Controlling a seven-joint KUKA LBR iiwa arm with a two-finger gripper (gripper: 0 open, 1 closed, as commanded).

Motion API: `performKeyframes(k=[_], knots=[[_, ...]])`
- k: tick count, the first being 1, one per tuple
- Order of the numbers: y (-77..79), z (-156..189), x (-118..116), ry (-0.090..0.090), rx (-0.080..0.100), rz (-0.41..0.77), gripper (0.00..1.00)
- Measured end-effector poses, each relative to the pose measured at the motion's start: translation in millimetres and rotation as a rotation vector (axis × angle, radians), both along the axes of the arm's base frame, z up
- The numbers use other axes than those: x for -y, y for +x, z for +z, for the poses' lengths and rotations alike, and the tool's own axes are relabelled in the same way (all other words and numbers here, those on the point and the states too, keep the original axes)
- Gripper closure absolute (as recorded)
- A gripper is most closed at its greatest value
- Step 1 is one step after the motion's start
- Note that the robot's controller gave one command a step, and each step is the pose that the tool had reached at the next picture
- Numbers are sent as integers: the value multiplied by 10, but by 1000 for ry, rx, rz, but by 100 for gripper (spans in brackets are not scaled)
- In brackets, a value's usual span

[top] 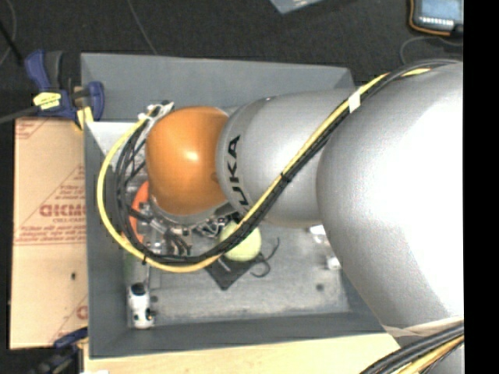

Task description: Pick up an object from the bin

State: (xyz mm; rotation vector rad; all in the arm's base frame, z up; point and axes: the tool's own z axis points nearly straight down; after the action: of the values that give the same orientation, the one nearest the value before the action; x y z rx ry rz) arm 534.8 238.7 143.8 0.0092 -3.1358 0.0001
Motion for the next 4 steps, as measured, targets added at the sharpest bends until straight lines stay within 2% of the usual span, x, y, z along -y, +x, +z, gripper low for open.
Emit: performKeyframes(k=[1, 2, 3, 4], knots=[[23, 48, 11, 2, 7, -5, 0], [497, -337, 58, 3, 11, 106, 0], [1029, -732, 142, 4, 12, 115, 0], [883, -528, 68, 2, 12, 225, 0]])
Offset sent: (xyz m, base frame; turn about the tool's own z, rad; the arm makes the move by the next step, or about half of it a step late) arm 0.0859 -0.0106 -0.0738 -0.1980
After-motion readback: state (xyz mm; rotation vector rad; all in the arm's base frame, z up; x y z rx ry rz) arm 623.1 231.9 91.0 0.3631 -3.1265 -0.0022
